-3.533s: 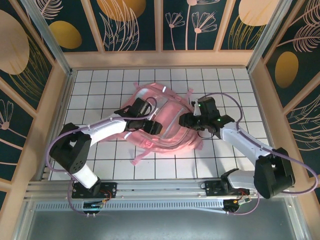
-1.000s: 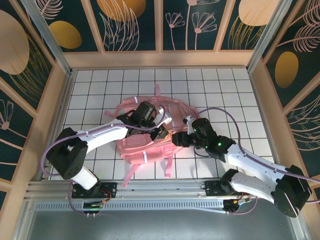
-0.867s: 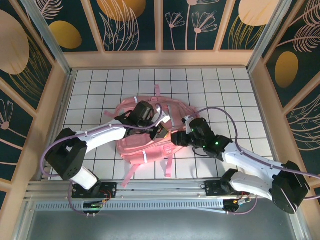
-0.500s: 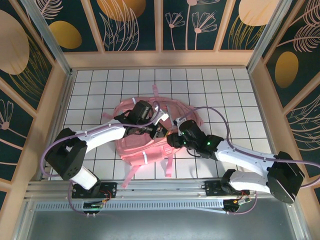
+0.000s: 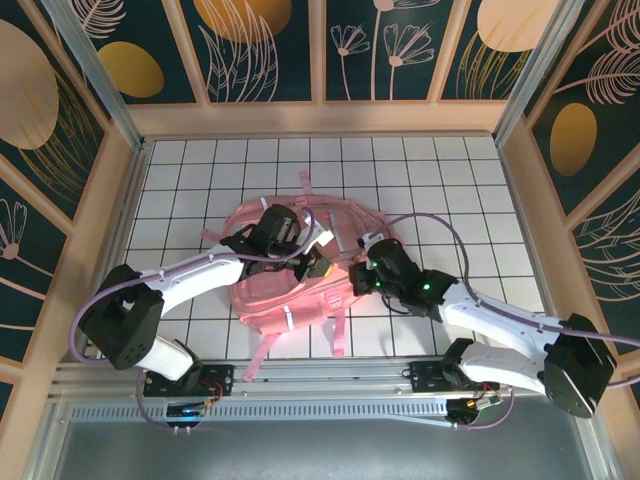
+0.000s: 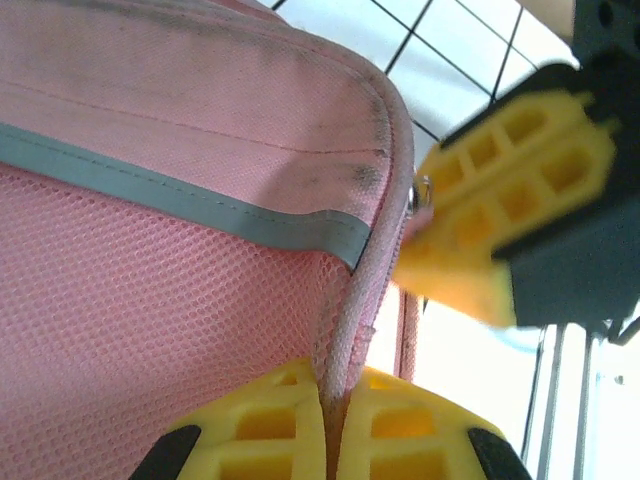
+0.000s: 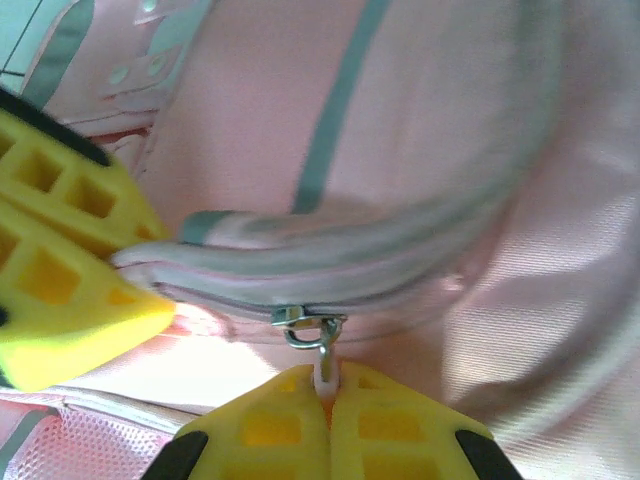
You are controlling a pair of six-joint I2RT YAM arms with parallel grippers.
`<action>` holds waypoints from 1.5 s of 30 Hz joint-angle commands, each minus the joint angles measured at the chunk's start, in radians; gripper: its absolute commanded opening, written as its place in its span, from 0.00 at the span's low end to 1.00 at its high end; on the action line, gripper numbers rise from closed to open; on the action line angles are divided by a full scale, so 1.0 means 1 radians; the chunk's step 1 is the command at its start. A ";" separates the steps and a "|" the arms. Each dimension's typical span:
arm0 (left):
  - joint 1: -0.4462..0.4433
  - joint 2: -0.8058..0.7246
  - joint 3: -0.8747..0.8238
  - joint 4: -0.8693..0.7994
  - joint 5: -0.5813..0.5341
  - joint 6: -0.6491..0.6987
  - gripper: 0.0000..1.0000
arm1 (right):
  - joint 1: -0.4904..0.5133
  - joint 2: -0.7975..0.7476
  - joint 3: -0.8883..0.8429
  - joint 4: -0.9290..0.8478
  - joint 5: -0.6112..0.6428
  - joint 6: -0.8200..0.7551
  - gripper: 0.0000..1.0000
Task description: Pack the student bag
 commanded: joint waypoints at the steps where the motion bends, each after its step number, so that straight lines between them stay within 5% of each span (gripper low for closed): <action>1: 0.012 -0.035 0.006 -0.085 0.028 0.114 0.00 | -0.102 -0.033 -0.057 -0.079 -0.047 -0.024 0.00; 9: 0.026 -0.058 0.033 -0.204 -0.082 0.224 0.00 | -0.136 0.000 -0.080 0.005 -0.224 -0.062 0.00; 13: 0.043 -0.116 -0.026 -0.169 -0.240 0.245 0.06 | -0.132 -0.009 -0.127 0.031 -0.237 -0.035 0.00; 15: 0.059 -0.168 -0.064 -0.136 -0.331 0.261 0.27 | -0.132 -0.016 -0.144 0.037 -0.266 -0.038 0.00; 17: 0.063 -0.220 -0.099 -0.074 -0.487 0.266 0.61 | -0.127 -0.012 -0.158 0.062 -0.345 -0.064 0.00; 19: 0.065 -0.261 -0.134 -0.002 -0.653 0.264 0.90 | -0.120 0.004 -0.156 0.074 -0.408 -0.072 0.27; 21: 0.067 -0.286 -0.150 0.014 -0.763 0.245 0.99 | -0.112 0.006 -0.137 0.061 -0.439 -0.058 0.44; 23: 0.074 -0.305 -0.138 -0.045 -0.798 0.137 0.99 | -0.112 -0.009 -0.102 -0.002 -0.390 -0.019 0.48; 27: 0.079 -0.308 -0.057 -0.276 -0.764 -0.355 0.99 | -0.156 -0.036 0.015 -0.185 -0.229 0.022 0.55; 31: 0.078 -0.336 -0.110 -0.303 -0.534 -0.614 0.99 | -0.249 0.035 0.130 -0.207 -0.306 -0.025 0.58; 37: 0.079 -0.518 -0.325 -0.297 -0.566 -1.083 0.99 | -0.338 0.350 0.369 -0.071 -0.382 -0.028 0.58; 45: 0.103 -0.671 -0.466 -0.230 -0.591 -1.252 0.99 | -0.426 0.708 0.564 -0.043 -0.370 -0.038 0.45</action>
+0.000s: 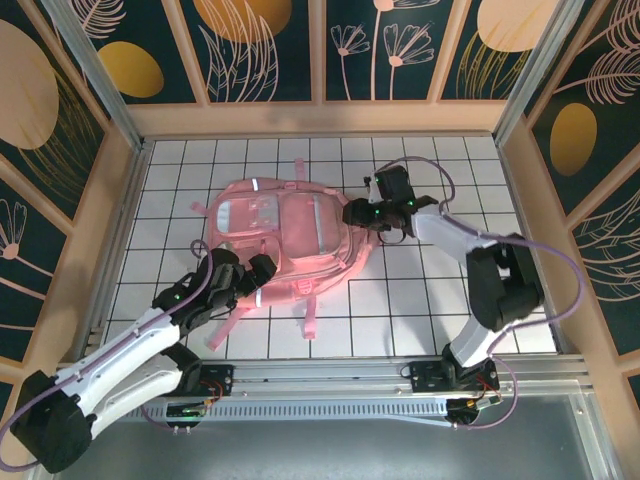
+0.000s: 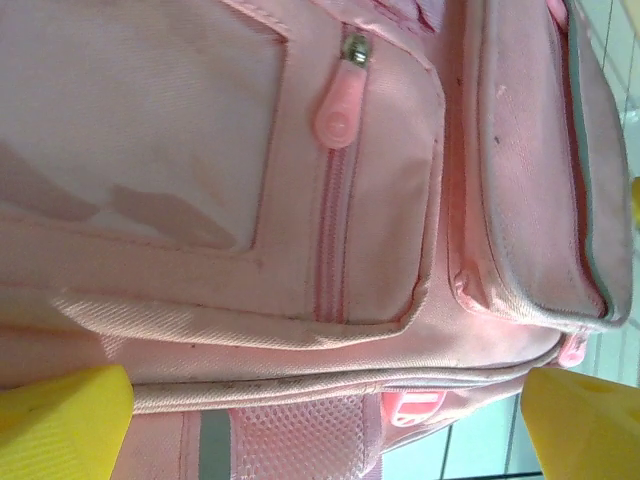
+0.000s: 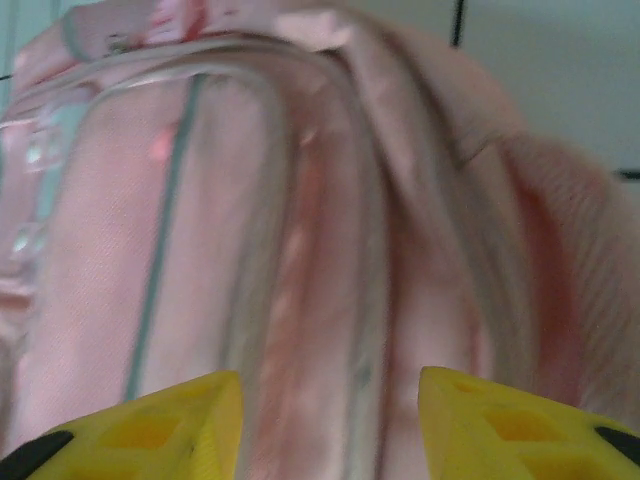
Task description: Pack the student bag
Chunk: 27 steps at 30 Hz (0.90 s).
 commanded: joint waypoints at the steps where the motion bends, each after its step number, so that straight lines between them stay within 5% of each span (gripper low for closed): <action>1: 0.019 0.005 -0.035 -0.017 -0.023 -0.131 0.99 | -0.027 0.071 0.027 -0.004 -0.029 -0.015 0.42; 8: 0.090 0.160 -0.062 0.107 -0.079 -0.047 0.99 | -0.015 0.013 -0.119 -0.024 -0.049 -0.006 0.28; 17: 0.105 0.554 0.314 0.073 -0.141 0.281 0.99 | 0.036 -0.204 -0.430 -0.008 -0.022 0.050 0.27; 21: 0.108 0.750 0.503 0.062 -0.094 0.378 0.99 | 0.154 -0.283 -0.532 0.055 -0.031 0.140 0.27; 27: 0.107 0.827 0.706 -0.070 -0.051 0.417 0.99 | 0.195 -0.351 -0.538 0.055 -0.021 0.198 0.30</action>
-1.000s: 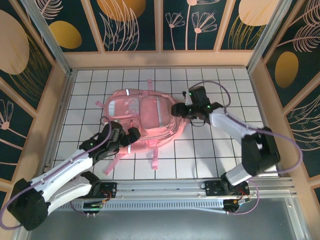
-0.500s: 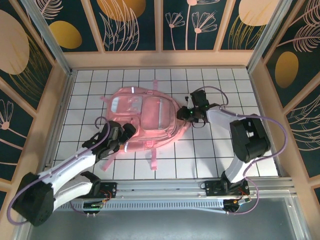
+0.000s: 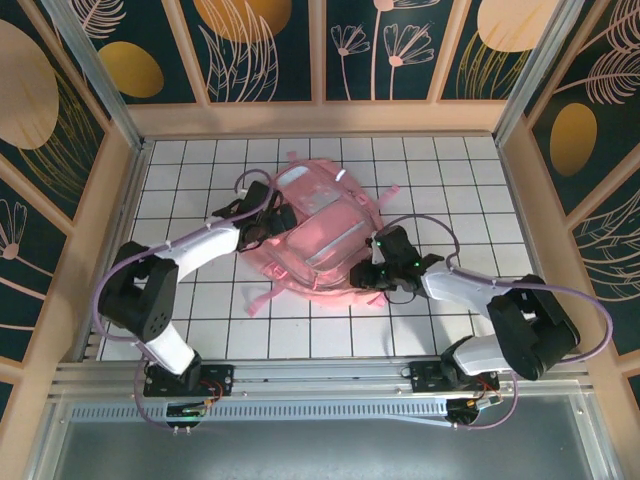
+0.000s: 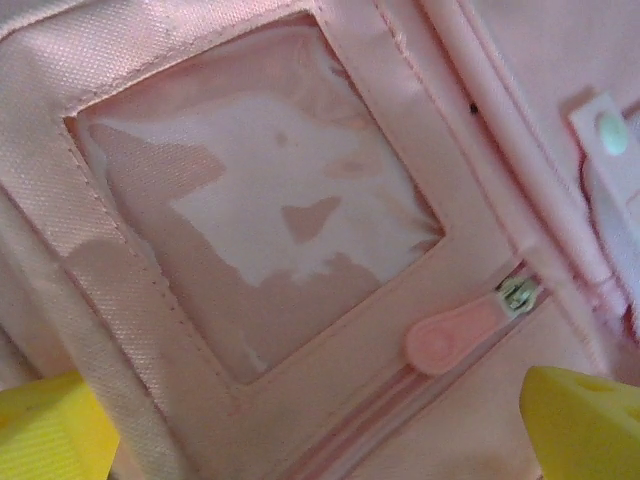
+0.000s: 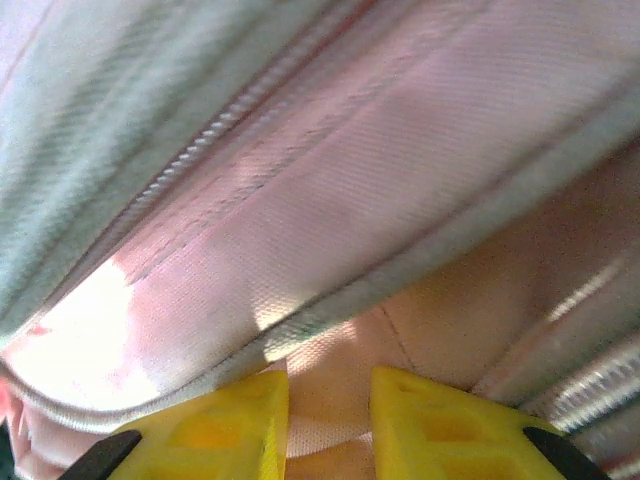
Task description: Pack the student bag
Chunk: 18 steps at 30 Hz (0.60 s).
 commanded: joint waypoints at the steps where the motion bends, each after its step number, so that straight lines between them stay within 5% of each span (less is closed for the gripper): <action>1: -0.009 -0.020 0.096 -0.134 0.064 0.038 0.99 | 0.008 -0.020 0.008 -0.085 0.003 0.025 0.31; 7: -0.009 -0.108 0.109 -0.474 0.194 -0.108 0.99 | 0.016 -0.137 0.104 -0.252 0.045 -0.073 0.38; 12: -0.034 -0.276 -0.098 -0.357 0.365 -0.319 0.96 | 0.041 -0.203 0.137 -0.293 0.051 -0.067 0.41; 18: -0.105 -0.289 -0.110 -0.230 0.340 -0.470 0.90 | 0.110 -0.206 0.141 -0.258 0.085 -0.014 0.41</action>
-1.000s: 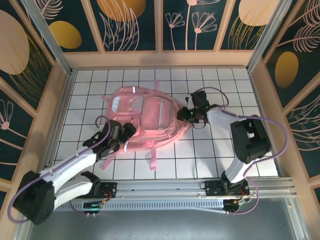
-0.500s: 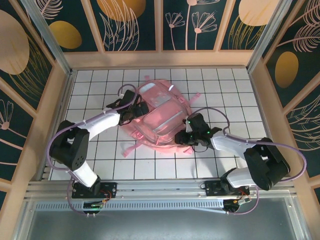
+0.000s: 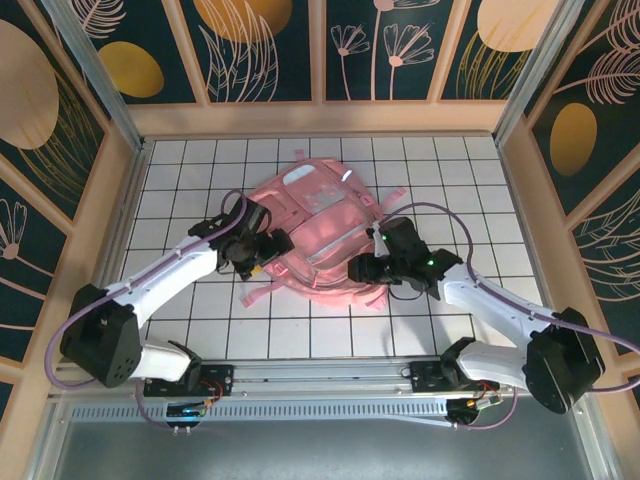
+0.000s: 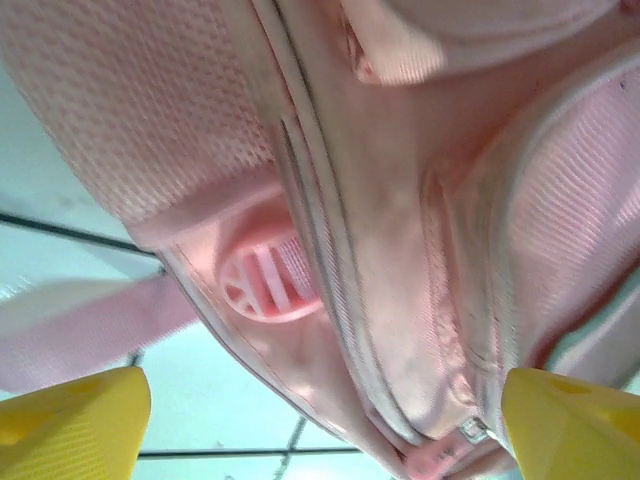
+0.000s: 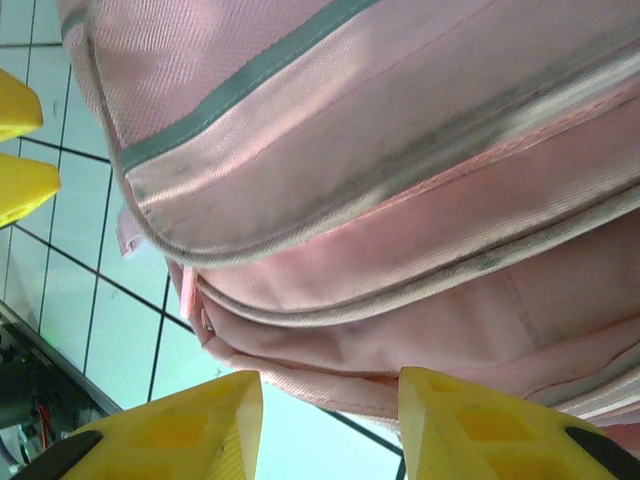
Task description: Pack the student bag
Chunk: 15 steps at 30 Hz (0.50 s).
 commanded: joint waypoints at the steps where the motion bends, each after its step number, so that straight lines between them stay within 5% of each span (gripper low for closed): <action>1: -0.028 0.019 0.047 0.068 0.011 -0.151 0.89 | 0.041 0.002 0.025 -0.013 0.029 0.034 0.41; 8: -0.069 0.012 -0.092 0.353 -0.003 -0.365 0.76 | 0.215 0.054 0.038 0.111 0.133 0.071 0.40; 15: -0.088 0.054 -0.133 0.463 0.025 -0.430 0.63 | 0.394 0.116 0.045 0.274 0.469 0.140 0.46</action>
